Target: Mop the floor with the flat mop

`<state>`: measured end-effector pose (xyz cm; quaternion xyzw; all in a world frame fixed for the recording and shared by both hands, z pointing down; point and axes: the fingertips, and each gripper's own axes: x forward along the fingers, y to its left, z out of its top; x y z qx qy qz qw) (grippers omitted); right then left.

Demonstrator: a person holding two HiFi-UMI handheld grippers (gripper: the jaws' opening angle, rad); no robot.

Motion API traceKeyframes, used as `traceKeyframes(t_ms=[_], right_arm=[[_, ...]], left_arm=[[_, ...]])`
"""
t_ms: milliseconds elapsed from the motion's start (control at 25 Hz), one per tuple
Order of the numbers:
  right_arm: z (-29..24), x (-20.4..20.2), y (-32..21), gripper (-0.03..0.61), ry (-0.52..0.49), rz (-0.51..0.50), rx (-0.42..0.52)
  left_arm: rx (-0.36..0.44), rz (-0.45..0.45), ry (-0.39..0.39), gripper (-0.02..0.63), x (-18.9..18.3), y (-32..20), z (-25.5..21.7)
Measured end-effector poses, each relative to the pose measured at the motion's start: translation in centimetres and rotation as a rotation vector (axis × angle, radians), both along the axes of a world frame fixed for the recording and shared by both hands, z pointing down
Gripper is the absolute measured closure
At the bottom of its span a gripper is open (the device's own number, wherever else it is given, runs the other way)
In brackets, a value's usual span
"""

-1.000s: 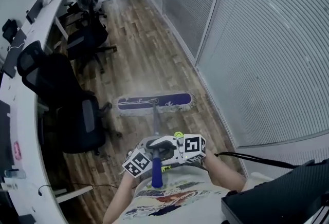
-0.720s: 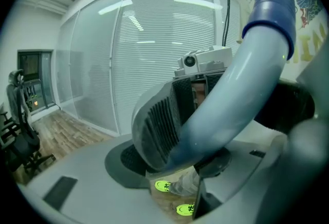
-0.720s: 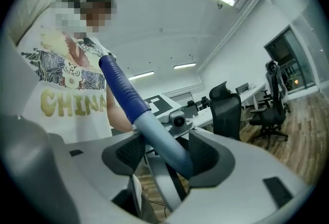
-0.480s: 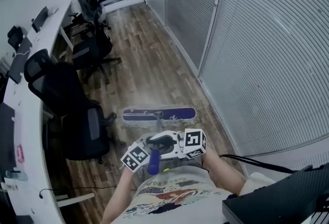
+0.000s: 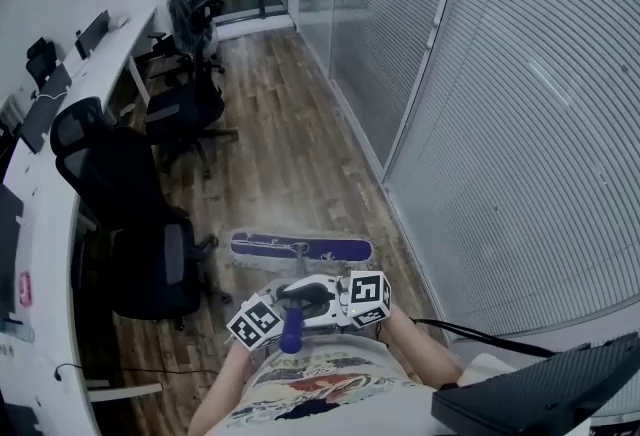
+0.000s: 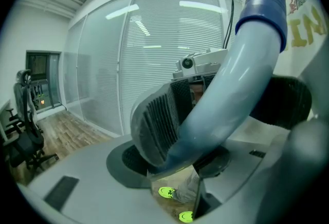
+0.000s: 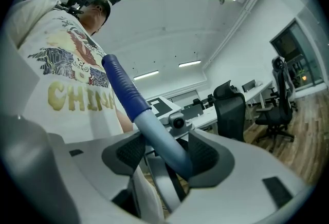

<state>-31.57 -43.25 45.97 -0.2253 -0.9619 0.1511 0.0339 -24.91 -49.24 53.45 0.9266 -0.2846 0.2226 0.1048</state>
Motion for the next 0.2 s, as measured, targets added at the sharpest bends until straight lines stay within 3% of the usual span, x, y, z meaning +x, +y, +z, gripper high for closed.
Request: traceKeyframes(t_ms=[200], right_arm=[[0.00,0.40,0.03,0.328,0.001,0.029,0.002]], left_arm=[[-0.002,0.029,-0.010,0.416,0.59,0.15,0.12]])
